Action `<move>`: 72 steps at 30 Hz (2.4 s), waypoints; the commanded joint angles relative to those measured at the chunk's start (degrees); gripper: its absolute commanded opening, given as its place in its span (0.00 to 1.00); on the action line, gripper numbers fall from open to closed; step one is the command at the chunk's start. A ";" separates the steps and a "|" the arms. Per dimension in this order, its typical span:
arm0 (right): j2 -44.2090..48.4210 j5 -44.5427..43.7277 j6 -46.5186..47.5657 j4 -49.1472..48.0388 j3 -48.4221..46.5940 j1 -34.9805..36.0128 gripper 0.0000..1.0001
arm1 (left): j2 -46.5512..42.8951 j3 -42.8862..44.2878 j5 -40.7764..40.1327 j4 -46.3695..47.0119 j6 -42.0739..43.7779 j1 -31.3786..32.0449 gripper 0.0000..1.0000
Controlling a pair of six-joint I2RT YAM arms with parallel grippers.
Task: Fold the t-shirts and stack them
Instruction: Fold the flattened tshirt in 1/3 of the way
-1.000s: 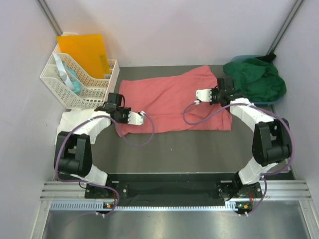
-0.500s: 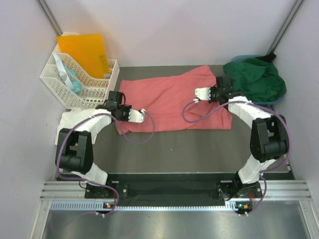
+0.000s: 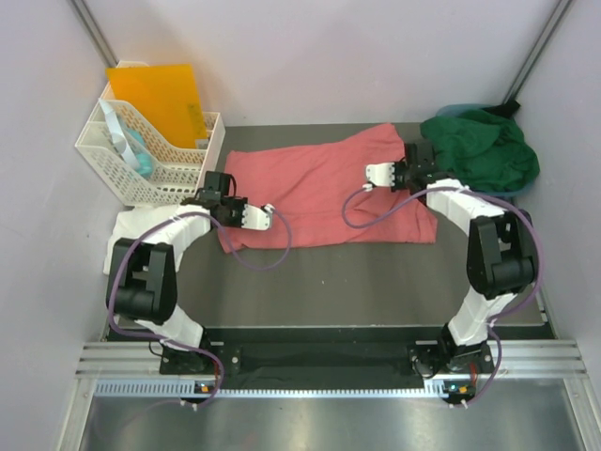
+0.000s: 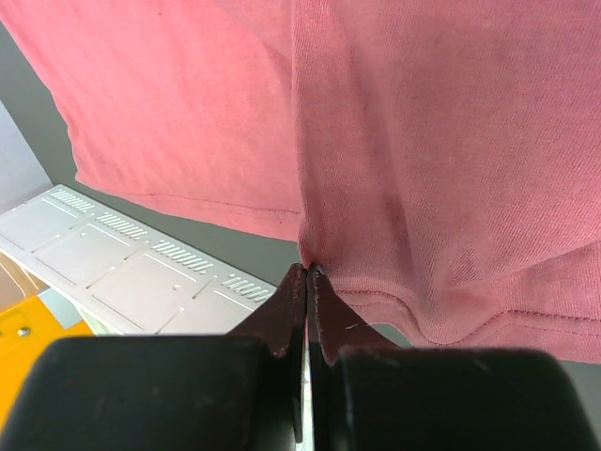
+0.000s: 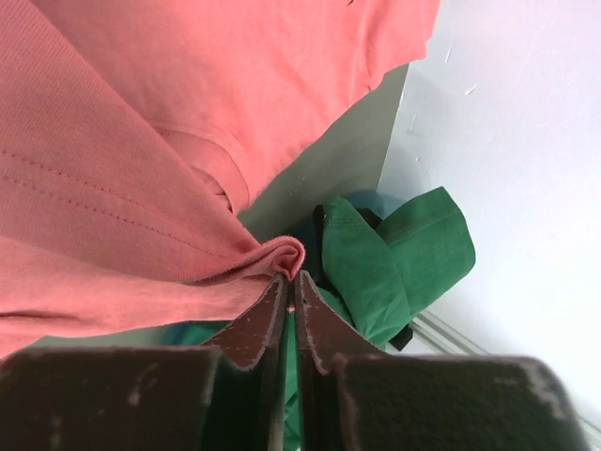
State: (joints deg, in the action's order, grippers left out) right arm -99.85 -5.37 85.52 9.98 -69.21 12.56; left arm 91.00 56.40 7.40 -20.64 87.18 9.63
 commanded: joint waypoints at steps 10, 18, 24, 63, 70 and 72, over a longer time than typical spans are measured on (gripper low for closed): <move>-2.37 -9.48 -2.81 -31.33 5.57 0.28 0.46 | -1.17 -4.62 -5.46 9.11 -0.43 -0.31 0.49; 5.28 2.89 -19.14 15.67 -5.76 0.54 0.41 | -10.99 -2.96 -3.01 0.44 -4.91 -0.14 0.91; 11.52 7.65 -18.55 28.07 0.03 0.80 0.38 | -22.86 -11.48 2.00 -3.34 0.88 -0.14 0.98; 11.44 3.96 -17.31 15.25 16.74 2.47 0.28 | -15.94 -18.96 3.24 -1.06 1.51 0.39 0.64; 11.61 6.58 -15.38 19.54 16.30 2.30 0.30 | -14.63 -17.56 2.80 -1.07 1.50 0.48 0.65; 12.05 7.38 -15.55 21.39 15.25 2.30 0.33 | -14.10 -17.03 2.45 -1.33 1.33 0.57 0.65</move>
State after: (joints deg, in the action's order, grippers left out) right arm -87.96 -0.95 69.01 27.99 -51.09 14.46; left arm 76.14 36.73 9.76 -23.07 88.66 9.87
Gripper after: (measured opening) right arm 0.299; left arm 0.655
